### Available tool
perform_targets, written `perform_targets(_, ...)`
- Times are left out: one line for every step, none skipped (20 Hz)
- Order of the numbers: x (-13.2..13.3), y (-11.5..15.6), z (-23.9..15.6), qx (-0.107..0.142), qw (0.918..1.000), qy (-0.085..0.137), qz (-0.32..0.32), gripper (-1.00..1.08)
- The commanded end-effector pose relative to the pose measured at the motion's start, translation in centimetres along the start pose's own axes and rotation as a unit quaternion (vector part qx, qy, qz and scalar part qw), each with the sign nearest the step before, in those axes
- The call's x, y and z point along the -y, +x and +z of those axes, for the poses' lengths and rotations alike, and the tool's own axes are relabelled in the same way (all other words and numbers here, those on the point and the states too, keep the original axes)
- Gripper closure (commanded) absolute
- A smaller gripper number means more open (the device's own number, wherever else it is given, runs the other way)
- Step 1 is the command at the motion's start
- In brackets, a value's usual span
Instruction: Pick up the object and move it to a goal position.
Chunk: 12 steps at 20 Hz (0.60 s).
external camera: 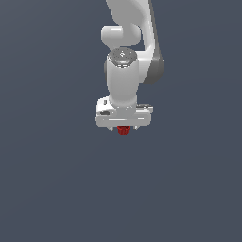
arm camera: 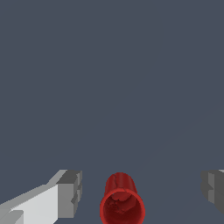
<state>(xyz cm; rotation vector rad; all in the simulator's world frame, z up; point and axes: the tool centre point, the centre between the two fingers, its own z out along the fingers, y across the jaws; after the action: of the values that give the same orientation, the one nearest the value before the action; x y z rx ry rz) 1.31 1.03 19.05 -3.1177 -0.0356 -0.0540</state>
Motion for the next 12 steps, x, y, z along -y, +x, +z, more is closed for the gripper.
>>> perform_targets(0.0, 0.0, 0.0, 0.000, 1.0000, 0.000, 0.000, -0.92)
perform_targets(0.0, 0.0, 0.0, 0.000, 1.0000, 0.000, 0.000, -0.92)
perform_targets(-0.2, -0.1, 0.0, 0.001, 1.0000, 0.000, 0.000, -0.92)
perform_targets(-0.4, -0.2, 0.1, 0.003, 1.0000, 0.000, 0.000, -0.92)
perform_targets(-0.6, -0.3, 0.1, 0.005, 1.0000, 0.000, 0.000, -0.92)
perform_targets(-1.0, -0.5, 0.2, 0.008, 1.0000, 0.000, 0.000, -0.92)
perform_targets(-1.3, -0.7, 0.3, 0.011, 0.9999, 0.000, 0.000, -0.92)
perform_targets(-1.6, -0.8, 0.4, 0.014, 0.9999, 0.000, 0.000, -0.92)
perform_targets(-1.8, -0.9, 0.5, 0.016, 0.9999, 0.000, 0.000, -0.92)
perform_targets(-1.9, -1.0, 0.5, 0.017, 0.9999, 0.000, 0.000, -0.92)
perform_targets(-2.0, -1.0, 0.6, 0.017, 0.9999, 0.000, 0.000, -0.92)
perform_targets(-1.9, -1.0, 0.5, 0.017, 0.9999, 0.000, 0.000, -0.92)
